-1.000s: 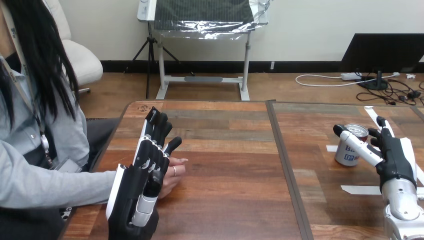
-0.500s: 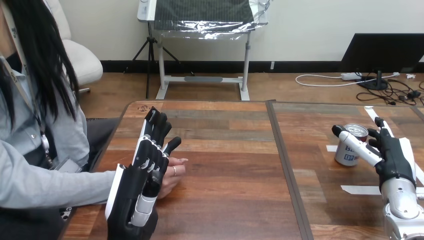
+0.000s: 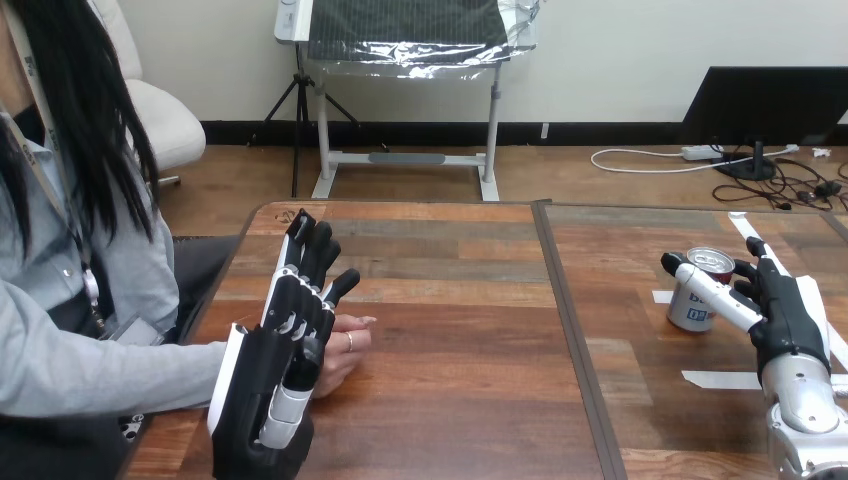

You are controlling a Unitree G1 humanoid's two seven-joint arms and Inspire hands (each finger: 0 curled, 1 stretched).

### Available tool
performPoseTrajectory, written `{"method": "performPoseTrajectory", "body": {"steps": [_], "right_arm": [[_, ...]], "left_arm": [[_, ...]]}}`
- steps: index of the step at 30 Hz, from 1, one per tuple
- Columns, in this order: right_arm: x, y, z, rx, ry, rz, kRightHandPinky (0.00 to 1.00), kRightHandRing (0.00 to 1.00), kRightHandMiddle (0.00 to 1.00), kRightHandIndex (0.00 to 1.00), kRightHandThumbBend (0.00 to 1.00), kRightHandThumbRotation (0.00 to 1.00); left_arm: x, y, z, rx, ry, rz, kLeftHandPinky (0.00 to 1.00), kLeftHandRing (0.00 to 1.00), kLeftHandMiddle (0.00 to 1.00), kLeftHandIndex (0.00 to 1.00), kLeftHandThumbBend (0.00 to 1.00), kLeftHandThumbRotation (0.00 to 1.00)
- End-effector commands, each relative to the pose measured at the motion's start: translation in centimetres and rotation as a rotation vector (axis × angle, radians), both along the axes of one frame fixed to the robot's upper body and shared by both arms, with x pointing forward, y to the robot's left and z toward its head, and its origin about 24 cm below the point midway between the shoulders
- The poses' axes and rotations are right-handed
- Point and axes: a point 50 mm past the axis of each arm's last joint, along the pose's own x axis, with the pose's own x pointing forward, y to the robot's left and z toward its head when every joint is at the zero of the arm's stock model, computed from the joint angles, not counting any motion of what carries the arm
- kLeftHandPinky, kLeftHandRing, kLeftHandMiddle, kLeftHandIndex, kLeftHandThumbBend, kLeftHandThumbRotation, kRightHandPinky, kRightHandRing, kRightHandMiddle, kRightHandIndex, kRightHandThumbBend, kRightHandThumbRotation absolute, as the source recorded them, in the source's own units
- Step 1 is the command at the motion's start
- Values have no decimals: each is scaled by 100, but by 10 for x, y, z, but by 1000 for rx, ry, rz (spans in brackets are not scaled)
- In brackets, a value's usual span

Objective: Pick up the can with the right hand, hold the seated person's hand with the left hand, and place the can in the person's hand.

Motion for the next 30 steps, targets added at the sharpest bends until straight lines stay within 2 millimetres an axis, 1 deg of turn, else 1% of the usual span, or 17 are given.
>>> {"method": "performPoseTrajectory", "body": {"steps": [1,19,30], "right_arm": [[28,3,36,5,-113,20,89,92,91,99,100,50],[32,3,40,21,-110,28,92,94,93,99,100,48],[34,4,42,9,-95,29,90,92,93,98,100,48]], "left_arm": [[16,-5,13,-6,-63,-25,90,98,99,100,100,83],[16,-6,12,-17,-59,-24,89,97,99,100,100,83],[16,-5,11,-15,-62,-25,88,97,99,100,100,84]]}}
